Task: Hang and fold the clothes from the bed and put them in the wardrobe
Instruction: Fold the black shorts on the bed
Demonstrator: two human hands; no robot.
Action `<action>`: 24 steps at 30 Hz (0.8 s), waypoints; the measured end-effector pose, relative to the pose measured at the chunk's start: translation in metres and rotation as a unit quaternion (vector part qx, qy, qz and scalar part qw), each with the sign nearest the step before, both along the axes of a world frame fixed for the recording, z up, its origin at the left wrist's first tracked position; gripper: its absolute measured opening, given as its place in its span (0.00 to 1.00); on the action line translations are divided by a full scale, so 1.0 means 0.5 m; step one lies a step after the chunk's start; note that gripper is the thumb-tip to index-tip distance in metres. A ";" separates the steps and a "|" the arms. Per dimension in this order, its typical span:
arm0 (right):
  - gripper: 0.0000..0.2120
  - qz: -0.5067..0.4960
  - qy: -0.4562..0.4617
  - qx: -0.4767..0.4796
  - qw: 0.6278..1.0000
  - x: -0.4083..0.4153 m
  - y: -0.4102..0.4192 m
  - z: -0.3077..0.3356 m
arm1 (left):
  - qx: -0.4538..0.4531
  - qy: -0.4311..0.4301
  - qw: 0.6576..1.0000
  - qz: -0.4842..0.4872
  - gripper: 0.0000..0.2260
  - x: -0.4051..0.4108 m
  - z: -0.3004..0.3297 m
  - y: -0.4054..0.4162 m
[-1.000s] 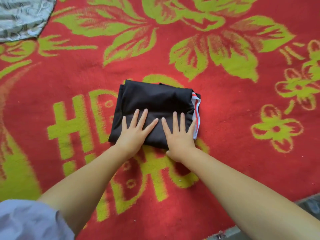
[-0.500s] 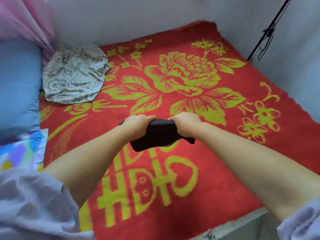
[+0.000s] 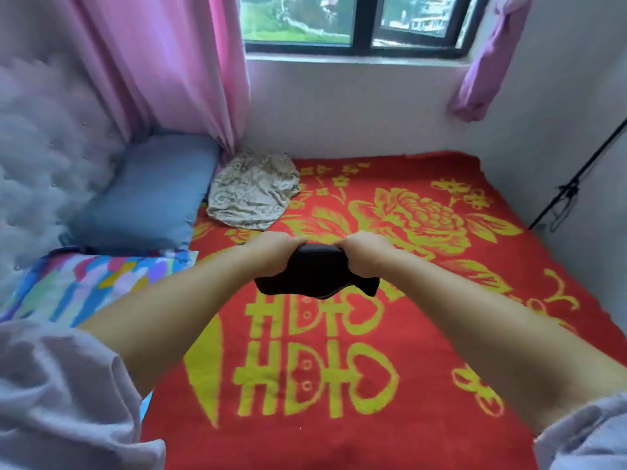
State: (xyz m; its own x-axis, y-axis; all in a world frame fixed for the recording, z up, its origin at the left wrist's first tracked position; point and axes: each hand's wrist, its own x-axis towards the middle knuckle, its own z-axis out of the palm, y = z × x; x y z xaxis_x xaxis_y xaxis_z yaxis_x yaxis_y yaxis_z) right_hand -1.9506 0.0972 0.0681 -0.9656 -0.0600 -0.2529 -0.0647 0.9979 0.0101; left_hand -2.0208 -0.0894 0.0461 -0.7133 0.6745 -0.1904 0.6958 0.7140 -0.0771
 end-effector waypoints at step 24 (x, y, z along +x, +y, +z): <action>0.23 0.700 -0.116 0.054 0.703 0.617 -0.669 0.000 | 0.068 -0.086 0.763 0.638 0.26 1.115 0.021 -0.487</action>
